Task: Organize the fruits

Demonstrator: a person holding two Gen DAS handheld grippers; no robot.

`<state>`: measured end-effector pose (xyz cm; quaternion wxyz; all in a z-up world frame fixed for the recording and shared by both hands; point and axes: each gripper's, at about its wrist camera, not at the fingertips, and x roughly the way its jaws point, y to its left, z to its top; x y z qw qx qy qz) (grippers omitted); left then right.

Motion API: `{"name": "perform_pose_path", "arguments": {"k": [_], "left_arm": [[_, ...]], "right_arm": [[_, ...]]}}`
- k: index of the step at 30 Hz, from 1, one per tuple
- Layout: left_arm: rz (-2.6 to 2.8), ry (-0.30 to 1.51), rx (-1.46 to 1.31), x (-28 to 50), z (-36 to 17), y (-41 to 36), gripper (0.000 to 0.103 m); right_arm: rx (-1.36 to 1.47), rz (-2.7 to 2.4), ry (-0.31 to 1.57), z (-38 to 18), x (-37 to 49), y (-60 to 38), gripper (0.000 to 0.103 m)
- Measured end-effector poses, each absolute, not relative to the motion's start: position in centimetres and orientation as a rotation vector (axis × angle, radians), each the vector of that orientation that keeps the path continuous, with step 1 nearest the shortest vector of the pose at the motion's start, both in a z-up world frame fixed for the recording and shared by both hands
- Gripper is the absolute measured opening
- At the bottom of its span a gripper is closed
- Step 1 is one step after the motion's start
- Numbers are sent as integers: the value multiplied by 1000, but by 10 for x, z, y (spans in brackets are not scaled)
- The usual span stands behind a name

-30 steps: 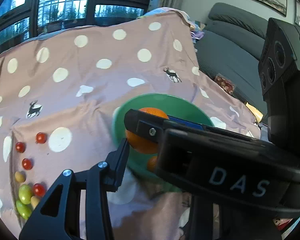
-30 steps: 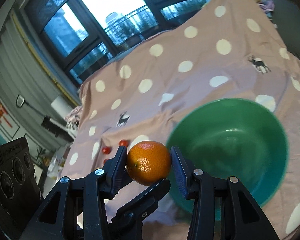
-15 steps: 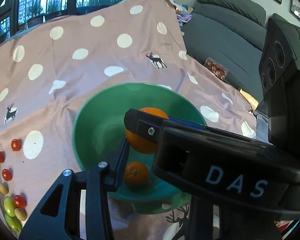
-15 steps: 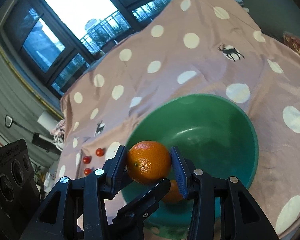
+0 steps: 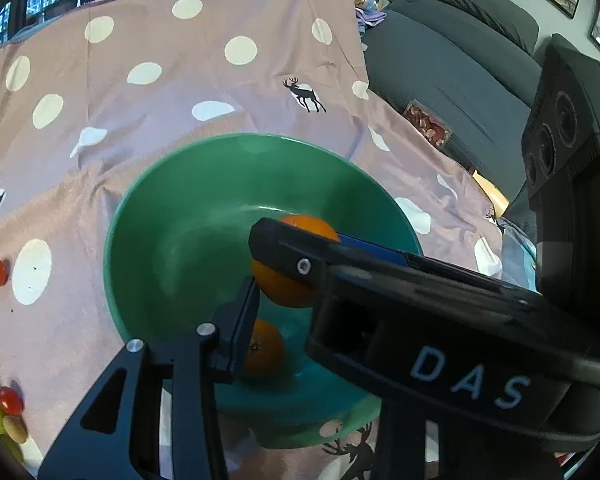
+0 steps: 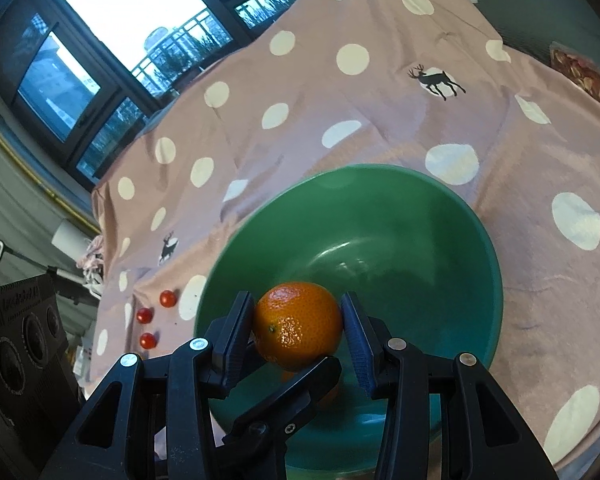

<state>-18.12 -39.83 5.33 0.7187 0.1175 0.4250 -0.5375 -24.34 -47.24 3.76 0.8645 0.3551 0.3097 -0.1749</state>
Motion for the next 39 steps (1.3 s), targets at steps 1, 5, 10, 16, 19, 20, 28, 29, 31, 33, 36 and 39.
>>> {"name": "perform_pose_path", "arguments": {"k": [1,5,10,16,19,20,28,29,31,33,36,39], "left_arm": [[-1190,947,257,-181,52,-399,40],[-1196,966,249,-179,49,-400,40],[-1186,966,245,-179,50,-399,40],[-1165,887,273,-184,64,-388,51],[-1152,859,256,-181,73,-375,60],[-1144,855,245,-180,76,-369,64],[-1010,831,171,-157,93,-318,75],[-987,834,158,-152,94,-309,77],[-943,841,134,-143,95,-293,77],[-892,843,108,-132,97,-273,77],[-809,850,65,-117,98,-243,80],[-745,870,21,-100,94,-207,80]], "right_arm": [[743,-369,652,37,-243,-472,47],[746,-381,671,35,-241,-473,47],[755,-390,674,35,-241,-474,47],[722,-429,646,42,-244,-473,47],[699,-444,619,49,-246,-470,52],[689,-451,611,51,-247,-469,53],[642,-431,574,66,-242,-454,64],[634,-424,571,68,-240,-451,64],[629,-408,571,70,-238,-446,66],[618,-384,571,73,-233,-439,67],[588,-361,575,76,-225,-427,68],[567,-322,580,79,-216,-414,68]]}}
